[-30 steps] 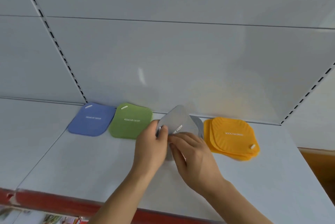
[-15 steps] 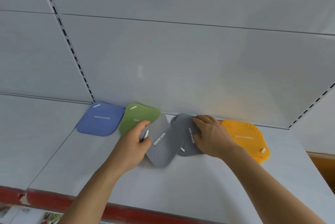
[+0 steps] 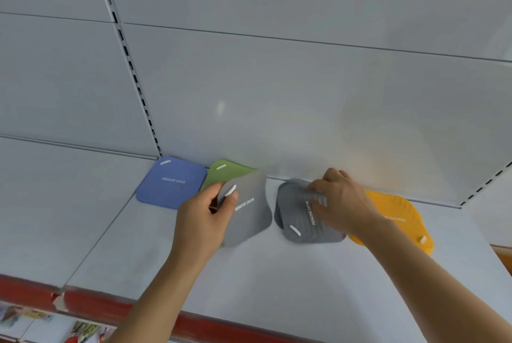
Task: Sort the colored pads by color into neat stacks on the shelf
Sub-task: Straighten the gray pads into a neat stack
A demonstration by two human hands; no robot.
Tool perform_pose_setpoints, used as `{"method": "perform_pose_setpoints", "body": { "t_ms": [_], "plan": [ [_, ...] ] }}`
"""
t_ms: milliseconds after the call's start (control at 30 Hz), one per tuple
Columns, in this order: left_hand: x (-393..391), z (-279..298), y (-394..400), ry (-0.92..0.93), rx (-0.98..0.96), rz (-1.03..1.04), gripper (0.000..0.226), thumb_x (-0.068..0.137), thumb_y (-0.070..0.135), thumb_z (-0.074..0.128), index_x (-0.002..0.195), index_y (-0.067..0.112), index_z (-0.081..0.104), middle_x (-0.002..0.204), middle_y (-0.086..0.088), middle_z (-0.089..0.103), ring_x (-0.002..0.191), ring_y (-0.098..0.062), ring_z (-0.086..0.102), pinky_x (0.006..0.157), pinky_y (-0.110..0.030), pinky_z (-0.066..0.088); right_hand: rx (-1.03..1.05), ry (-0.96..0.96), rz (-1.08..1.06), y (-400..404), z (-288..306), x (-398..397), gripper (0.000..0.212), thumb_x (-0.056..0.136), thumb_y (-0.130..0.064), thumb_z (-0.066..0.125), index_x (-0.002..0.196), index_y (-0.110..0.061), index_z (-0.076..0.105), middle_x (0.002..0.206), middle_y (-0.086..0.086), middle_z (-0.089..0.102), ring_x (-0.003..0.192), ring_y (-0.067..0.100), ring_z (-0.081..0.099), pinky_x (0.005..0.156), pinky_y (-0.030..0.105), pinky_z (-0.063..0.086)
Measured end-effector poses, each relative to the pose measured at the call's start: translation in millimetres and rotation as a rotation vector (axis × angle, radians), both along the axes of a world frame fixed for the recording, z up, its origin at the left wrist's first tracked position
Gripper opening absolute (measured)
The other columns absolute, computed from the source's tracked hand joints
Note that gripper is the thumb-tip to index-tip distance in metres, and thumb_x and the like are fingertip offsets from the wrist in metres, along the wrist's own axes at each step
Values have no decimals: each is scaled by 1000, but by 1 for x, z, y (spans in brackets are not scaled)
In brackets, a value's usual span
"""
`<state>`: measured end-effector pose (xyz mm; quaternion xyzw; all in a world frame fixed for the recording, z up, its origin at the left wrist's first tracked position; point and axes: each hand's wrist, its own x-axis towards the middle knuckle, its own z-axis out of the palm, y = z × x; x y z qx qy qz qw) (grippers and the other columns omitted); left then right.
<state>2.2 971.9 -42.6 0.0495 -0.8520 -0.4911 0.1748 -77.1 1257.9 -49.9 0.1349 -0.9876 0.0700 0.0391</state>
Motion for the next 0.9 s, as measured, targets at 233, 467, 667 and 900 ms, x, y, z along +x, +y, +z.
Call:
{"method": "perform_pose_setpoints", "body": {
  "t_ms": [233,467,667,900],
  "plan": [
    [-7,14,6,11,381,-78,14,108,30,56,117,34,67,107,13,73,103,-8,66,90,-27,50,-286,147,27,14,41,31,9,97,-20,60,98,-28,58,80,-9,64,73,21,60,66,36,50],
    [-20,32,27,-99,671,-156,25,106,22,55,114,38,73,119,4,75,120,-23,66,109,-51,49,-1033,104,-105,8,66,70,23,98,-9,66,97,-32,70,87,-12,75,81,8,67,72,20,49],
    [-17,42,55,-196,970,-281,43,108,10,45,97,27,82,106,0,80,97,-15,75,81,-34,55,-1346,34,-240,-36,34,78,10,94,-19,68,102,-24,71,95,2,80,93,25,74,82,51,58],
    [-15,37,63,-247,1026,-291,29,109,28,49,109,18,76,110,-10,78,100,-26,73,84,-44,58,-1312,29,-320,-54,14,82,18,98,-8,65,104,-25,70,93,-5,78,87,13,73,64,22,54]
  ]
}}
